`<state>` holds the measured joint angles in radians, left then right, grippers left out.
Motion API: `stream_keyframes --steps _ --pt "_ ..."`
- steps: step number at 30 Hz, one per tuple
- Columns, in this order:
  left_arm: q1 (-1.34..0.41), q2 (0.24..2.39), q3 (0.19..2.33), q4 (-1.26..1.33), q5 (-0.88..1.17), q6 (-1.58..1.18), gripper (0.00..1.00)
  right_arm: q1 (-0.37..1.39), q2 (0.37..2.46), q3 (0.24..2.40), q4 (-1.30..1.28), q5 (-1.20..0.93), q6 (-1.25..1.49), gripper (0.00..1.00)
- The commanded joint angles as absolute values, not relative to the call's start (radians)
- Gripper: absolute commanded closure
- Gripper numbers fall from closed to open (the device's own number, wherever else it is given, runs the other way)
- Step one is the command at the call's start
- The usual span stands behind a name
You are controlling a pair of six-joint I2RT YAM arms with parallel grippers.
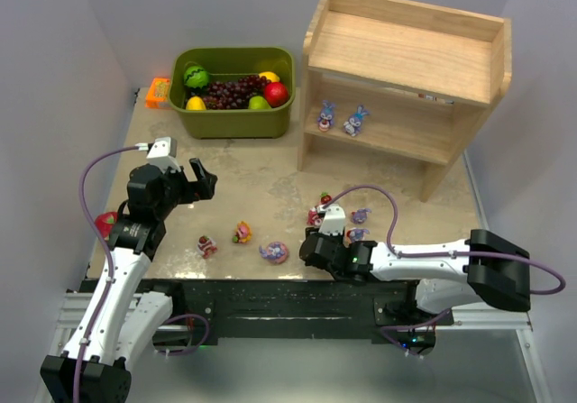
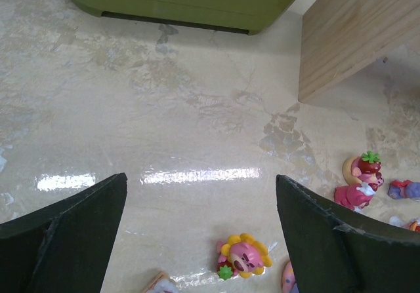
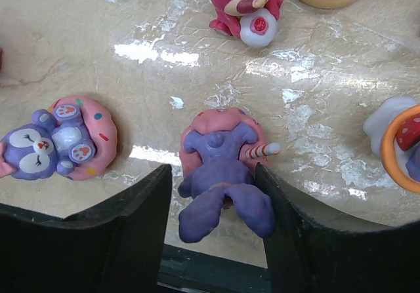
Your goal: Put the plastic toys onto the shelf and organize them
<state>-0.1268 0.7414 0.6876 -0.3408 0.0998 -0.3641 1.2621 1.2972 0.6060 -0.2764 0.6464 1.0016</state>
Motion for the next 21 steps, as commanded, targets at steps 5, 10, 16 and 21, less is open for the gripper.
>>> stream_keyframes --steps 5,10,16,21 --pt "-0.132 0.733 0.692 -0.328 0.101 -0.360 0.00 1.258 1.299 0.658 -0.296 0.739 1.043 0.72" --pt "-0.132 0.727 0.692 -0.328 0.101 -0.359 0.01 1.258 1.261 0.724 -0.377 0.768 1.032 1.00" --pt "-0.132 0.719 0.692 -0.328 0.101 -0.357 0.00 1.258 1.200 0.882 -0.517 0.781 0.985 1.00" --pt "-0.132 0.718 0.693 -0.325 0.103 -0.357 0.00 1.215 1.187 1.049 -0.666 0.821 0.930 1.00"
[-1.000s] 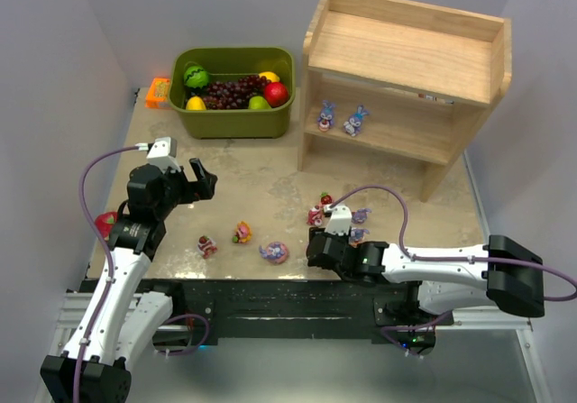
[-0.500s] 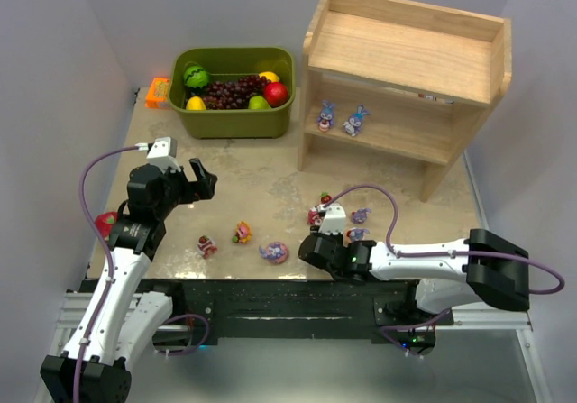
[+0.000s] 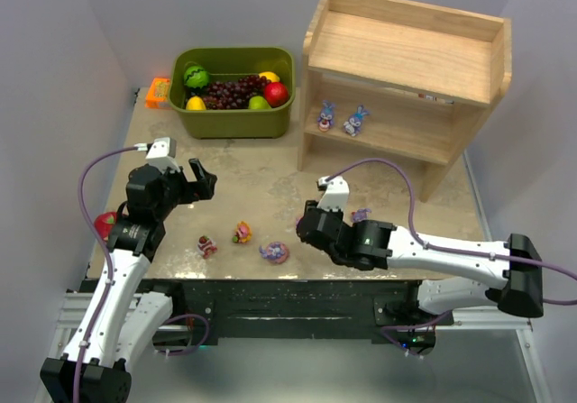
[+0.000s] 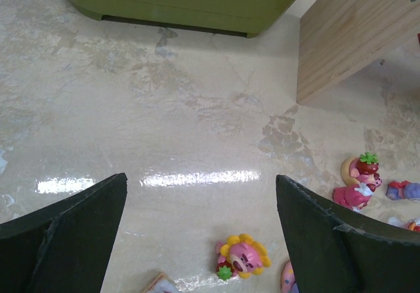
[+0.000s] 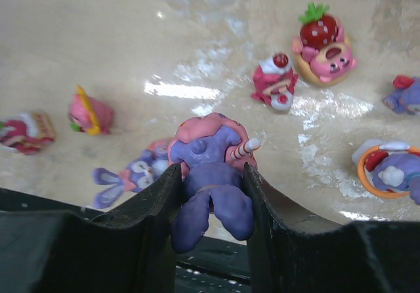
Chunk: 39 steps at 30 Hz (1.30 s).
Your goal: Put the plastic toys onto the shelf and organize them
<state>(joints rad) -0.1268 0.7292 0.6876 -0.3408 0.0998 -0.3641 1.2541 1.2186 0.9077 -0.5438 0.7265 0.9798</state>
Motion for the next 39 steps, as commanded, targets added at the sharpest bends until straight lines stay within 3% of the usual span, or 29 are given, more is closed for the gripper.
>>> stream_keyframes --steps 1,19,39 --pt "-0.132 0.718 0.693 -0.325 0.104 -0.357 0.01 1.195 1.187 1.090 -0.679 0.821 0.916 1.00" --pt "-0.130 0.716 0.690 -0.325 0.118 -0.357 0.00 0.579 1.117 1.252 -0.601 0.729 0.614 1.00" --pt "-0.132 0.718 0.690 -0.327 0.112 -0.354 0.01 0.499 1.276 1.381 -0.538 0.704 0.522 1.00"
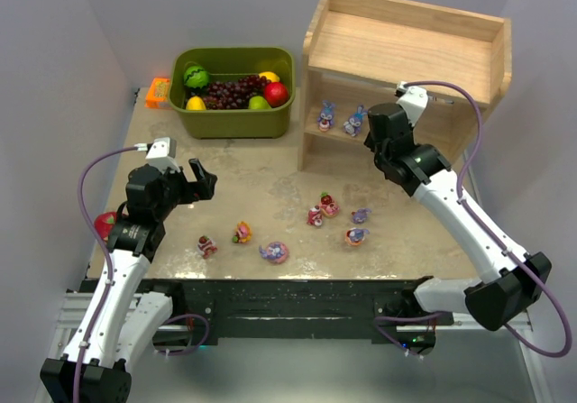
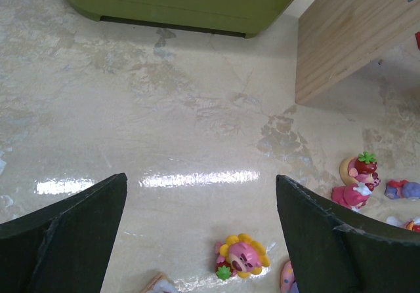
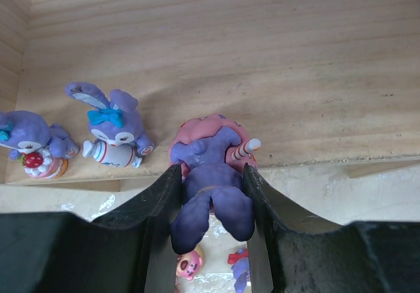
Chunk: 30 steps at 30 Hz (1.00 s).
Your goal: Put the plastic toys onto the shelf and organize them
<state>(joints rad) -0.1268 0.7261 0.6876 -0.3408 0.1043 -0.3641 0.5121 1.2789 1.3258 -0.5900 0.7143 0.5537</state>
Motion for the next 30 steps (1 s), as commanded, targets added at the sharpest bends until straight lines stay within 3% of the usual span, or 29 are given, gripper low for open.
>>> stream_keyframes --steps 1,18,30 --pt "-0.132 0.718 0.690 -0.327 0.112 -0.354 0.01 0.494 1.279 1.381 -0.537 0.701 0.520 1.00" --pt "-0.132 0.718 0.689 -0.328 0.112 -0.354 0.01 0.446 1.333 1.384 -0.502 0.633 0.485 0.99" --pt "-0.132 0.727 0.690 -0.327 0.110 -0.356 0.00 0.448 1.241 1.235 -0.324 0.660 0.440 0.99"
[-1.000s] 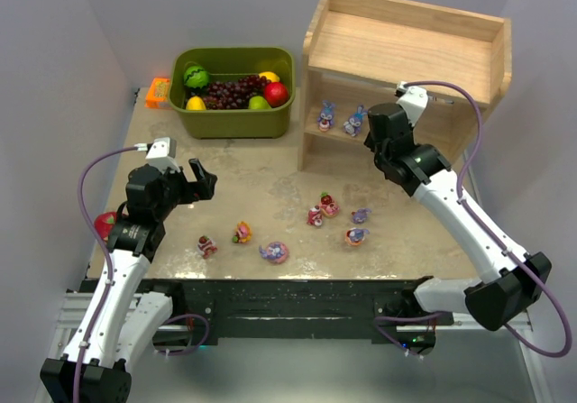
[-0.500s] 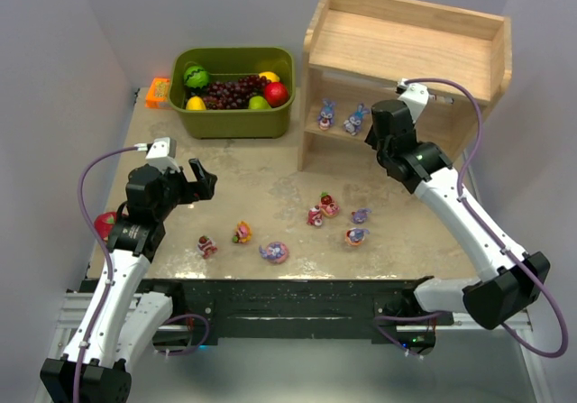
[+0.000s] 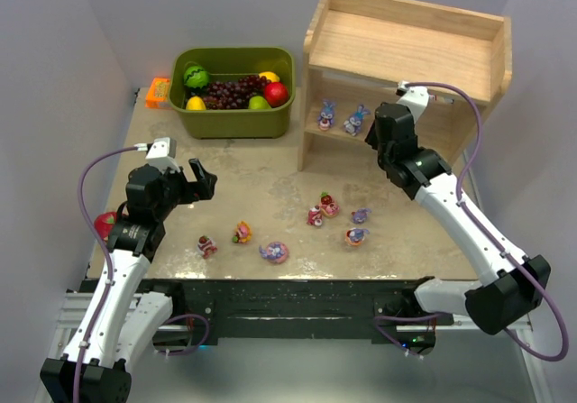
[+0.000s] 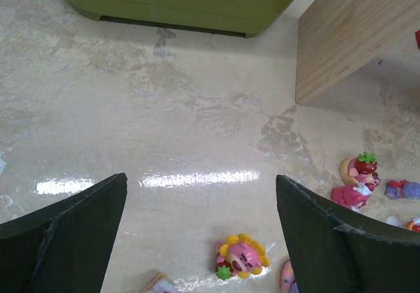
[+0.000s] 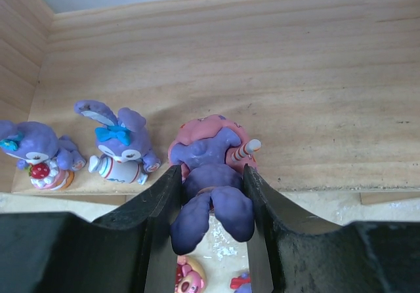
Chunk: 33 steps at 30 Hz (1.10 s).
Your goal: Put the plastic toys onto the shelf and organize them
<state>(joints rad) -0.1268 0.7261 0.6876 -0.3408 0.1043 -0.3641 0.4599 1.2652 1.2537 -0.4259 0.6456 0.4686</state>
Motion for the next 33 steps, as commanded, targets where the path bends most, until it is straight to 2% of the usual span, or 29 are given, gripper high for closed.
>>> stream_keyframes --steps 1,21,24,28,29,33 --pt "-0.132 0.727 0.690 -0.327 0.110 -0.356 0.01 0.446 1.238 1.232 -0.324 0.660 0.440 0.99" --pt "-0.132 0.732 0.692 -0.327 0.106 -0.353 0.00 0.451 1.147 1.022 -0.098 0.660 0.390 0.92" --pt "-0.132 0.732 0.692 -0.330 0.103 -0.353 0.00 0.451 1.161 1.019 -0.087 0.676 0.388 0.88" --pt "-0.132 0.729 0.692 -0.328 0.103 -0.353 0.00 0.456 1.172 1.012 -0.063 0.684 0.379 0.77" --pt "-0.132 0.730 0.692 -0.331 0.103 -0.353 0.01 0.454 1.175 1.009 -0.058 0.687 0.376 0.72" --pt "-0.132 0.729 0.692 -0.331 0.100 -0.354 0.01 0.456 1.186 1.011 -0.049 0.692 0.379 0.65"
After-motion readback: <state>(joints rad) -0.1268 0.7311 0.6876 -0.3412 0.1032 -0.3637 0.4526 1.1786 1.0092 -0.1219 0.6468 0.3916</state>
